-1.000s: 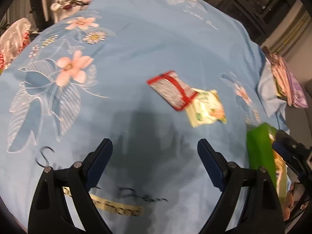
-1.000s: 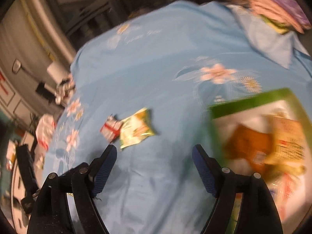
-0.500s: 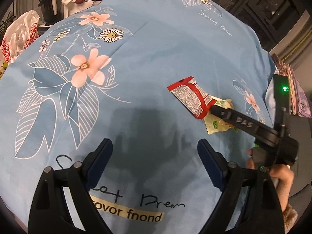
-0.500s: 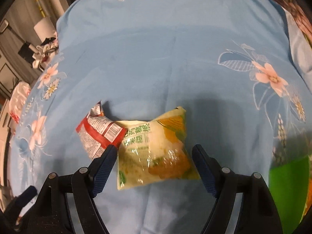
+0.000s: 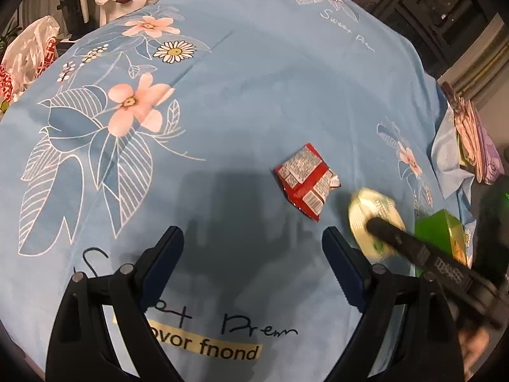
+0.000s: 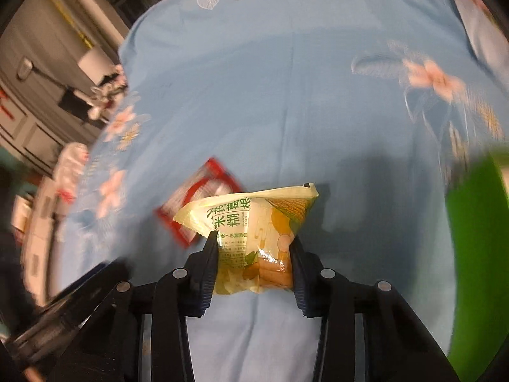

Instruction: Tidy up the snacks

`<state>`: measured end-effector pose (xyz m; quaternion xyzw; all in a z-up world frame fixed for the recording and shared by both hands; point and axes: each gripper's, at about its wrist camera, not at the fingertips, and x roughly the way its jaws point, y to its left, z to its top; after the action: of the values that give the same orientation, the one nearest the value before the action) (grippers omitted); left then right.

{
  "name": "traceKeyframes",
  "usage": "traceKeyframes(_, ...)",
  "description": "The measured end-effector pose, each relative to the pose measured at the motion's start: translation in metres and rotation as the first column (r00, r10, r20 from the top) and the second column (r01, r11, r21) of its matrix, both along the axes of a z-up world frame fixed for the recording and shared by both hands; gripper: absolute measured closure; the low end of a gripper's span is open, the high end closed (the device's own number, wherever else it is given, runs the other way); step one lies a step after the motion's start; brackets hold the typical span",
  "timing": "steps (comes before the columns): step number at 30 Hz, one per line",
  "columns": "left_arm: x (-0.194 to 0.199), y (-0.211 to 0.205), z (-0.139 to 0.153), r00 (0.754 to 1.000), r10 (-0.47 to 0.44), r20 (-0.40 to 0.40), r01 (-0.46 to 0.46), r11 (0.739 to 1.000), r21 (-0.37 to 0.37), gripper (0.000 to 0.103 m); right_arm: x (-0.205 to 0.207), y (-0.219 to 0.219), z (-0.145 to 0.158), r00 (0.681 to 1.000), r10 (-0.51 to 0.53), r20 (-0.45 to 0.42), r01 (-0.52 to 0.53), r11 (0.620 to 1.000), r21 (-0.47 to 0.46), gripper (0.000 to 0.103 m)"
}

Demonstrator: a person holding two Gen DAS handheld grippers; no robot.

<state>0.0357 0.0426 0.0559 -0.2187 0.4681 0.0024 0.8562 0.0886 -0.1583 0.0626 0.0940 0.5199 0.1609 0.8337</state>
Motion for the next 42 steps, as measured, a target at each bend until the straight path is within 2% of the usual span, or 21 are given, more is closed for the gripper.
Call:
traceKeyframes(2, 0.000, -0.005, -0.002, 1.000, -0.013, -0.008, 0.013, 1.000, 0.004, 0.014, -0.019, -0.005, 0.000, 1.000, 0.005, -0.026, -0.004, 1.000, 0.029, 0.060)
traceKeyframes(5, 0.000, -0.013, -0.004, 0.999, -0.043, -0.019, 0.043, 0.999, 0.001, 0.014, -0.038, -0.005, -0.005, 0.998, 0.016, -0.054, -0.014, 1.000, 0.022, 0.060)
traceKeyframes(9, -0.002, -0.024, -0.006, 0.996, -0.085, -0.025, 0.084, 0.996, -0.008, 0.014, -0.045, -0.010, -0.016, 0.996, 0.001, -0.086, -0.001, 1.000, 0.005, 0.057)
traceKeyframes(11, -0.002, -0.028, -0.007, 0.994, -0.102, -0.031, 0.101, 0.995, -0.019, 0.014, -0.040, -0.013, -0.017, 0.996, -0.020, -0.090, 0.022, 1.000, 0.021, 0.049)
traceKeyframes(14, -0.004, -0.036, -0.011, 0.990, -0.132, -0.046, 0.130, 0.991, -0.040, 0.015, -0.039, -0.031, -0.008, 0.996, -0.051, -0.070, 0.058, 0.993, 0.100, 0.038)
traceKeyframes(17, -0.006, -0.043, -0.013, 0.983, -0.173, -0.055, 0.167, 0.980, -0.105, 0.015, -0.038, -0.047, 0.001, 0.995, -0.088, -0.037, 0.093, 0.984, 0.149, 0.038)
traceKeyframes(21, -0.011, -0.060, -0.013, 0.965, -0.259, -0.048, 0.246, 0.951, -0.187, 0.015, -0.035, -0.058, -0.002, 0.994, -0.097, -0.053, 0.107, 0.972, 0.211, 0.038)
traceKeyframes(24, -0.013, -0.073, -0.014, 0.952, -0.304, -0.043, 0.291, 0.937, -0.191, 0.016, -0.030, -0.056, -0.009, 0.993, -0.085, -0.080, 0.103, 0.961, 0.255, 0.038)
traceKeyframes(26, -0.015, -0.081, -0.015, 0.945, -0.323, -0.041, 0.311, 0.932, -0.185, 0.018, -0.031, -0.055, -0.012, 0.993, -0.078, -0.094, 0.100, 0.960, 0.262, 0.042)
traceKeyframes(29, -0.014, -0.089, -0.018, 0.941, -0.334, -0.046, 0.324, 0.933, -0.155, 0.025, -0.030, -0.050, -0.018, 0.992, -0.057, -0.113, 0.085, 0.961, 0.264, 0.051)
traceKeyframes(32, -0.013, -0.091, -0.019, 0.943, -0.330, -0.036, 0.322, 0.937, -0.136, 0.035, -0.031, -0.049, -0.024, 0.990, -0.045, -0.136, 0.079, 0.962, 0.261, 0.055)
traceKeyframes(34, -0.013, -0.092, -0.020, 0.942, -0.334, -0.025, 0.328, 0.934, -0.144, 0.048, -0.030, -0.047, -0.028, 0.988, -0.040, -0.148, 0.077, 0.965, 0.251, 0.056)
traceKeyframes(36, -0.013, -0.093, -0.023, 0.939, -0.343, -0.027, 0.334, 0.927, -0.170, 0.053, -0.029, -0.044, -0.033, 0.986, -0.036, -0.164, 0.074, 0.969, 0.237, 0.056)
traceKeyframes(41, -0.014, -0.098, -0.023, 0.938, -0.345, -0.020, 0.339, 0.930, -0.143, 0.059, -0.030, -0.044, -0.040, 0.985, -0.036, -0.169, 0.075, 0.971, 0.229, 0.056)
traceKeyframes(42, -0.013, -0.099, -0.024, 0.936, -0.352, -0.016, 0.346, 0.926, -0.150, 0.065, -0.030, -0.044, -0.041, 0.985, -0.036, -0.167, 0.074, 0.970, 0.231, 0.056)
